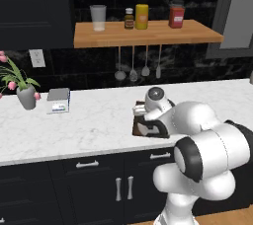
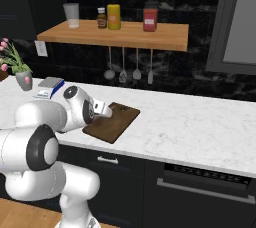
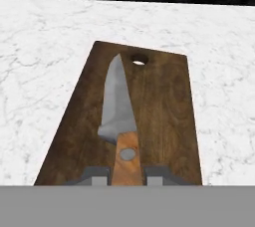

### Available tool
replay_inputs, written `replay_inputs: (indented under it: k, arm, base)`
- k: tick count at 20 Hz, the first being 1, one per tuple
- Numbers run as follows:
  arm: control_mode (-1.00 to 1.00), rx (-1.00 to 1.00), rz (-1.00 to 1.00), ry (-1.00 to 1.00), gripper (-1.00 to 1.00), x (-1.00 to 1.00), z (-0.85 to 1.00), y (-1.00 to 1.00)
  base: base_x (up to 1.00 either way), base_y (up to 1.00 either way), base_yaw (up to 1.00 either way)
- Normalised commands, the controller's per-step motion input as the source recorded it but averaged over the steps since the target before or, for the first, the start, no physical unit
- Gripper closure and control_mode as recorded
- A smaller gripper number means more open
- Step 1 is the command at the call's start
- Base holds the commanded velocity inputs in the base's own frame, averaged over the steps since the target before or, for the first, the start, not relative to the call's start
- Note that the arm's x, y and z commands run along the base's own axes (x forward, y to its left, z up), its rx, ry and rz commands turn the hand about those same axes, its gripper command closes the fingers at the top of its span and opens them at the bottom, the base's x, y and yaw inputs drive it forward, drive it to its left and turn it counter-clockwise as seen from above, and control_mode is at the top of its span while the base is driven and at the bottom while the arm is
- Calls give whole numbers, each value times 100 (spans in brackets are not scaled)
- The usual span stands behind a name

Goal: Pick up the knife from the drawer and place it on the cutting board. Then place the meat from the plate to the cutting board.

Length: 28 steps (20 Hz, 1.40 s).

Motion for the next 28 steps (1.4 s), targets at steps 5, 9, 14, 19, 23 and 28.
replay_inputs:
  k: [5, 9, 14, 19, 23, 28]
  arm:
    - [-100, 1, -1, 0, 100, 9, -14, 8]
    - [-100, 4, -5, 0, 100, 17, -17, 0]
    - [-100, 6, -3, 0, 100, 36, -15, 0]
    - [-100, 4, 0, 0, -100, 14, -19, 0]
    - [-100, 4, 0, 0, -100, 0, -25, 0]
    - [-100, 8, 0, 0, -100, 14, -15, -3]
  base:
    - [0, 0, 0]
    - [0, 0, 0]
    - [0, 0, 0]
    - [0, 0, 0]
    - [0, 0, 0]
    - [0, 0, 0]
